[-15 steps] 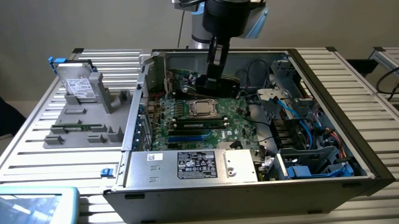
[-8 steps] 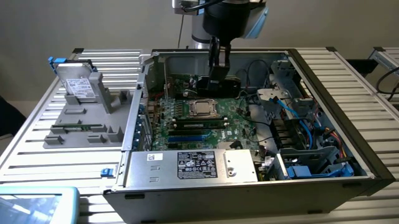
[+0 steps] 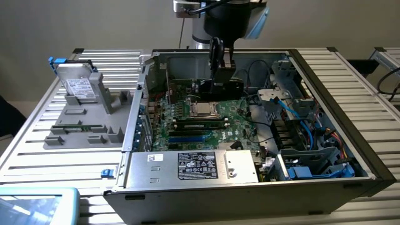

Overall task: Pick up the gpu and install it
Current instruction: 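Insert the gpu into the slot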

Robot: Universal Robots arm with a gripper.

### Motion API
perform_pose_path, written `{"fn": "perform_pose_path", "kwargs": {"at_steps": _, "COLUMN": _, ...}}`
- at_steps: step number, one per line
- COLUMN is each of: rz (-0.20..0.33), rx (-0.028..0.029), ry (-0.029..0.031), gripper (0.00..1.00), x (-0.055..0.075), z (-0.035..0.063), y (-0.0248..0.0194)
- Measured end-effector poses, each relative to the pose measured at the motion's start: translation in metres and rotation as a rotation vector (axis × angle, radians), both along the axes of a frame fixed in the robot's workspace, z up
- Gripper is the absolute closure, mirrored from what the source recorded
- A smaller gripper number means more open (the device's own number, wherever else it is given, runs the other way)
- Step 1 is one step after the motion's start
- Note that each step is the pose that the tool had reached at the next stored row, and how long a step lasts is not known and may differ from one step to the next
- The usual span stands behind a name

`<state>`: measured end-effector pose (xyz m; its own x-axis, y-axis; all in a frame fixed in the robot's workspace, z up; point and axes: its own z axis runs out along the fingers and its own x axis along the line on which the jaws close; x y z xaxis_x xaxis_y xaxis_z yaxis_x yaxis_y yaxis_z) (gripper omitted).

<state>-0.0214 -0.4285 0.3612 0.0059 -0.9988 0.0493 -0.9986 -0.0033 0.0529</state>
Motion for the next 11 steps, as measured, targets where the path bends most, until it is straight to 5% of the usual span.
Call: {"fn": "perform_pose_path", "kwargs": {"at_steps": 11, "rz": 0.001, "rx": -0.0001, "ry": 0.0, "gripper": 0.72, "x": -0.0036, "z": -0.0038, "y": 0.0002}}
